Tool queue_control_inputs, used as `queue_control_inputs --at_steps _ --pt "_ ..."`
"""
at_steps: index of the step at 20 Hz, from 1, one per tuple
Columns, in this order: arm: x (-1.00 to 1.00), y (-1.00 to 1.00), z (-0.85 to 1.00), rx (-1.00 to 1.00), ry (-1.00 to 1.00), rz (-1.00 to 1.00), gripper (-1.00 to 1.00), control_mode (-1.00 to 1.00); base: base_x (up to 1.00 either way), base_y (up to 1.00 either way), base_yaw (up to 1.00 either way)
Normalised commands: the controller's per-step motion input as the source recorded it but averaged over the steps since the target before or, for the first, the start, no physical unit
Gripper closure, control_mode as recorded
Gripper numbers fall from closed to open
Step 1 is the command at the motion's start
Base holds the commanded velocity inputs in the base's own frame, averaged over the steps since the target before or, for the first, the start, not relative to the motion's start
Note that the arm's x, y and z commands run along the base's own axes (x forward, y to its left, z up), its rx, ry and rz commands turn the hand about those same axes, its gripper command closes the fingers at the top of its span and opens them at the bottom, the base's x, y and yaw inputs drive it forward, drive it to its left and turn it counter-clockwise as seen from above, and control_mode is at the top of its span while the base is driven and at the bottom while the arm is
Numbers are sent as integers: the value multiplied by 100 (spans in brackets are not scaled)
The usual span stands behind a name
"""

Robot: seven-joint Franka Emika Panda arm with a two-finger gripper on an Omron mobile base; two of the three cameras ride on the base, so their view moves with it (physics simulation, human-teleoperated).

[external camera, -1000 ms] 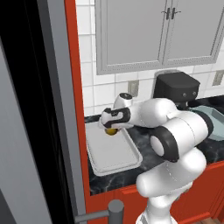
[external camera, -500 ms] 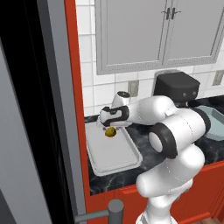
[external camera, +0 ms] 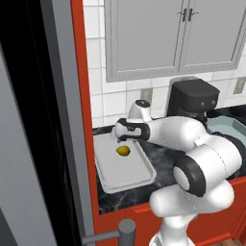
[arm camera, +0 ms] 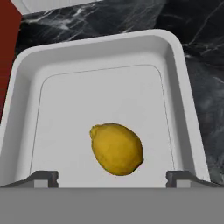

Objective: Place one lemon and one chicken drumstick in each tupperware on the nearby counter, to pack two identical lunches.

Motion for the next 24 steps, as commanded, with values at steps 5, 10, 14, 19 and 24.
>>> queue_control_inputs --at_steps 5,10,14,19,24 --pt "-100 -90 57 5 -4 -1 -100 -100 0 0 0" --pt "-100 -43 65 2 -1 0 -100 -100 0 0 0" --pt "-87 -3 62 0 0 2 -100 -100 0 0 0" --pt "-95 0 34 -5 1 0 -100 -100 0 0 0" --pt "-20 0 1 -2 1 0 -100 100 -80 -3 0"
